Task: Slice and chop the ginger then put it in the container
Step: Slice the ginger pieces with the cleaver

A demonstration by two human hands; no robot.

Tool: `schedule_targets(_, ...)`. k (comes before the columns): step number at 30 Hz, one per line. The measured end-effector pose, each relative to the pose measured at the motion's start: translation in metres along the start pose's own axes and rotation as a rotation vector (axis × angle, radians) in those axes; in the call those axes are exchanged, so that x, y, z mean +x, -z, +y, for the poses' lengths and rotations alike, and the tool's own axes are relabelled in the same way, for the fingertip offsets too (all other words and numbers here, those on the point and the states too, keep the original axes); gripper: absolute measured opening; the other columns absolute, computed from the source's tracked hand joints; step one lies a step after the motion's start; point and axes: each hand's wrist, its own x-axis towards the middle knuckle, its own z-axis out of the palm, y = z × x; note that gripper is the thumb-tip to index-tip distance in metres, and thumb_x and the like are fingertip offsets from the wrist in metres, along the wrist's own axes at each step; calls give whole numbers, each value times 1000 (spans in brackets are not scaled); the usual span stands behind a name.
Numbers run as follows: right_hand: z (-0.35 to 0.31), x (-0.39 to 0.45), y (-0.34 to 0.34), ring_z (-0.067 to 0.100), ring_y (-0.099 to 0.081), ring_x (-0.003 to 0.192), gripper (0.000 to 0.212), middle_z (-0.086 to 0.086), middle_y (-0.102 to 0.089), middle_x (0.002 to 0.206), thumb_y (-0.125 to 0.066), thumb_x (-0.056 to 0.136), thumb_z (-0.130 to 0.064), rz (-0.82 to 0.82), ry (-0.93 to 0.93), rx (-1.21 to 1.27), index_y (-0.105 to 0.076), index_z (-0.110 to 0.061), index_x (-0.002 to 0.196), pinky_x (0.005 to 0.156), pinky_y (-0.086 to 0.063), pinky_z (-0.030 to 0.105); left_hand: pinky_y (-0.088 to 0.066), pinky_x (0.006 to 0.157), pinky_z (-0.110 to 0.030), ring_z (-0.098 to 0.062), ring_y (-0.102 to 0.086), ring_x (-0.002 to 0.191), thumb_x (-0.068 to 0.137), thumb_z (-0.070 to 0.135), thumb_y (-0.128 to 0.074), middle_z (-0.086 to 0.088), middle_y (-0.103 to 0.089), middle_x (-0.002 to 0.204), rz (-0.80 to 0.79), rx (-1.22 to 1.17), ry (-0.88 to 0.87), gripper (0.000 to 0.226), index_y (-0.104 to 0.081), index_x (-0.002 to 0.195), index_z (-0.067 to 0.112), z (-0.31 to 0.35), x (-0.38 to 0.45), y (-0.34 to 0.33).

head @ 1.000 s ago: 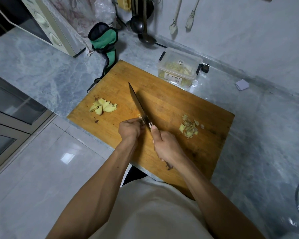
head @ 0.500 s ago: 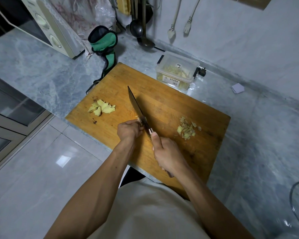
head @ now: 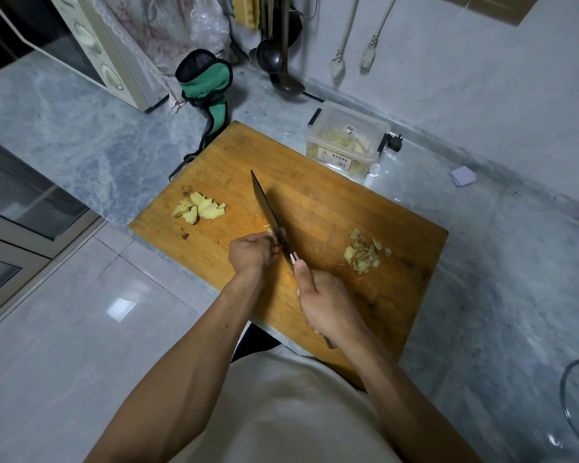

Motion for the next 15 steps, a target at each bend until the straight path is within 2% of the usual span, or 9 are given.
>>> schedule_targets(4, -3, 1, 0, 12, -38, 38, 64, -6, -40, 42, -26, 107, -52, -1, -2, -23, -44, -17, 56, 47, -36, 34, -61, 62, -27, -19, -73, 75, 95, 2, -54, -10, -74, 85, 4, 20, -7, 22, -75, 94, 7, -1, 2, 0)
schedule_targets(8, -9, 4, 1, 12, -44, 42, 65, -3, -45, 48, -24, 108, -49, -17, 15, -87, -47, -14, 59, 51, -47, 42, -62, 71, -36, -21, -72, 75, 94, 0, -51, -10, -73, 82, 3, 23, -22, 23, -74, 95, 5, -2, 2, -1)
schedule_targets(15, -11, 21, -5, 17, -49, 44, 66, -1, -48, 48, -25, 108, -49, -8, -1, -87, -48, -11, 59, 56, -53, 48, -61, 67, -31, -17, -66, 60, 92, -2, -52, -3, -69, 70, 22, 77, -93, 25, -76, 90, 6, -3, 0, -1)
